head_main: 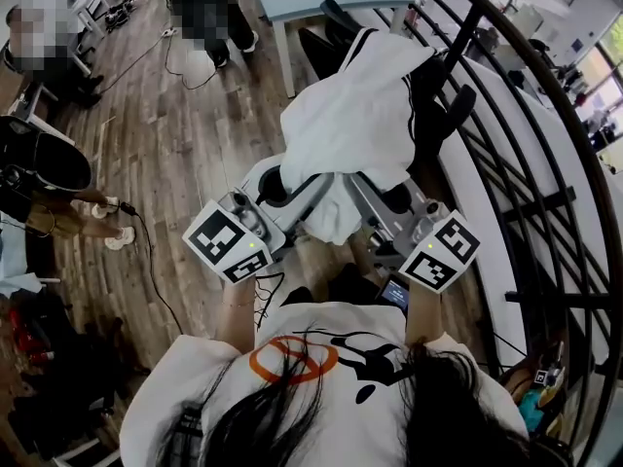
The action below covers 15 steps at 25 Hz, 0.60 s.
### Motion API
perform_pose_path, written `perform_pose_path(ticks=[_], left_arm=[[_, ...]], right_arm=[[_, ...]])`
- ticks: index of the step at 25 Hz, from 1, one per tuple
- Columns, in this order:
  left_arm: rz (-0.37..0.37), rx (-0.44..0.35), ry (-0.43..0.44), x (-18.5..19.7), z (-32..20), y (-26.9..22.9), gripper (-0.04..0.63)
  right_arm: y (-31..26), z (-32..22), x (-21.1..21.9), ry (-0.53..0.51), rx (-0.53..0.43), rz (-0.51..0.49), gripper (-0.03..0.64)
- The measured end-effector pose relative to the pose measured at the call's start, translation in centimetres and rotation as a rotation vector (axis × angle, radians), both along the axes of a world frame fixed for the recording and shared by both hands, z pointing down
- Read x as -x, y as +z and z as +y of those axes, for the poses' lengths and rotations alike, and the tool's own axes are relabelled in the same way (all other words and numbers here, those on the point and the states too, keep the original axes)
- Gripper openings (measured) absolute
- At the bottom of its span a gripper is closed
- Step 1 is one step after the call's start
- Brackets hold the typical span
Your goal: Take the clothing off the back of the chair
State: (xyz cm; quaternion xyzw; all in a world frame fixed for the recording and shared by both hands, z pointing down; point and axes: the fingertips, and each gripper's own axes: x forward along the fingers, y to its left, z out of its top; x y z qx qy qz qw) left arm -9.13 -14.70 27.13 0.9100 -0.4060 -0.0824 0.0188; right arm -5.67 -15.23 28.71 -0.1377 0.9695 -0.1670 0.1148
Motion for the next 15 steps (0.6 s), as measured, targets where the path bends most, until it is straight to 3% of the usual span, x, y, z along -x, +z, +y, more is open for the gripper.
perform_pose_path(ticks=[15], left_arm=[[-0.015,0.051,0.075,3.8,9.5,2.0,0.095]], right_arm=[[2.1,9.9,3.8,0.081,0.059,-0.021,0.061]])
